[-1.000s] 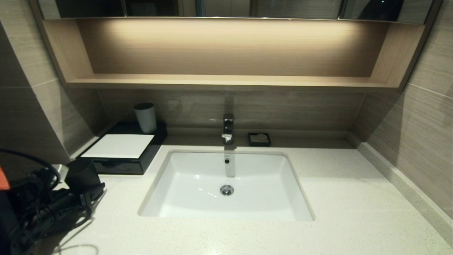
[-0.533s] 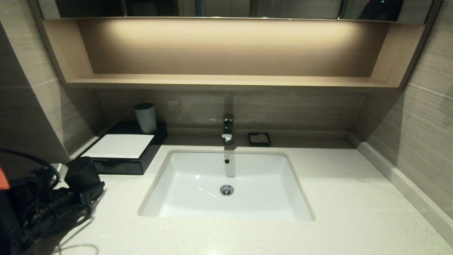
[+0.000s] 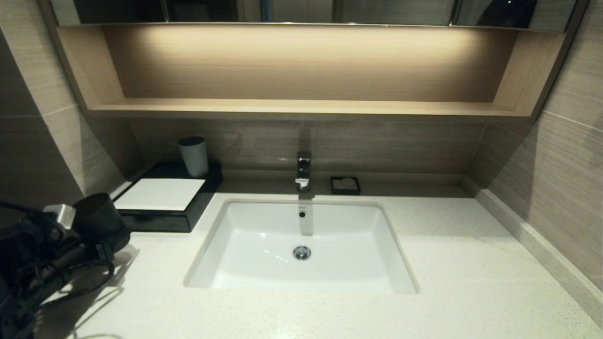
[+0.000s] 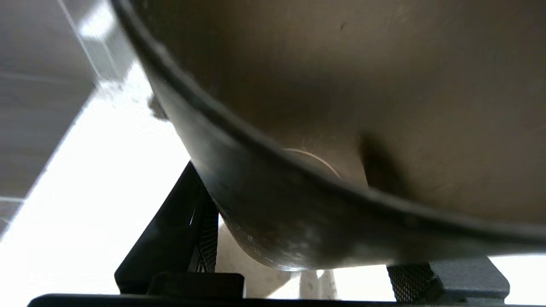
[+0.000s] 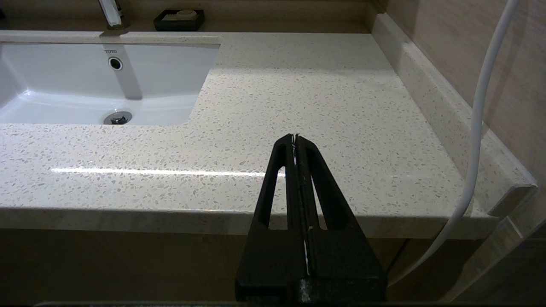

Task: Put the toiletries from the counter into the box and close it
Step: Pick up the cup, then place the cup on the storage box

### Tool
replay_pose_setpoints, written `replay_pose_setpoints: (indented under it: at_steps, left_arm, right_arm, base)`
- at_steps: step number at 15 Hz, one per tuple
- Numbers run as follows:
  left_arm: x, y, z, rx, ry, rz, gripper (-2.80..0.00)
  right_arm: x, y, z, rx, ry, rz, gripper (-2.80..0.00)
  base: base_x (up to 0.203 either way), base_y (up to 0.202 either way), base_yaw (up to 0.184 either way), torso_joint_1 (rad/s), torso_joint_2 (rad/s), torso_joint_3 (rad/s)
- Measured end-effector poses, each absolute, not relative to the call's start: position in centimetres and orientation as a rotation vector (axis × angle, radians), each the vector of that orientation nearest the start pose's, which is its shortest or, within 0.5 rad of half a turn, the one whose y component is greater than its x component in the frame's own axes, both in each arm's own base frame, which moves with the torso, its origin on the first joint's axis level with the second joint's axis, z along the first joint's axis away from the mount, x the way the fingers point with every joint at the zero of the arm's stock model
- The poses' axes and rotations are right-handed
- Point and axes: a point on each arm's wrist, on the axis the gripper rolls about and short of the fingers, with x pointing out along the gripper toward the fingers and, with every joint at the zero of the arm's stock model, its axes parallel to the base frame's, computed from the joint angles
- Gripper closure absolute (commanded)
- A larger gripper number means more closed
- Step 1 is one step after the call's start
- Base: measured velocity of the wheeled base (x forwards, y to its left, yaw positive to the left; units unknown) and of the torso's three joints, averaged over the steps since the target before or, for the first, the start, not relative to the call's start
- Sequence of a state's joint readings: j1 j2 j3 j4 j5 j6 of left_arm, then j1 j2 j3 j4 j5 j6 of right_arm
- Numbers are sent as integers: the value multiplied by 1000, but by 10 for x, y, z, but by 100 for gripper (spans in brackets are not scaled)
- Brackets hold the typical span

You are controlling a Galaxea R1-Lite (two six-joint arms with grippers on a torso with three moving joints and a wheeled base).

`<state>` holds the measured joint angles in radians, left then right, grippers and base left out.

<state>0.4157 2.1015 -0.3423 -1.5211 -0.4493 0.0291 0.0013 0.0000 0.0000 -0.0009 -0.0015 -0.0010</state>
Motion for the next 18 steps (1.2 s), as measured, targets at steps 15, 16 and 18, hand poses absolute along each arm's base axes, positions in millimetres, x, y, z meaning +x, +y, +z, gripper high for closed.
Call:
replay_pose_setpoints:
  at_steps: [15,16,18]
  left_arm:
    - [300,123,134,-43,170,32,0]
    - [305,122,138,-44,173,25,0]
    - [317,120,145,-43,176,7,0]
  right_arm:
    - [-23,0,76,-1,-1,0,0]
    - [-23,0,76,-1,-1,0,0]
    - [-23,0,76,-1,-1,0,0]
  base:
    - [0,0,0,0,0,0]
    - [0,0,0,0,0,0]
    - [0,0,0,0,0,0]
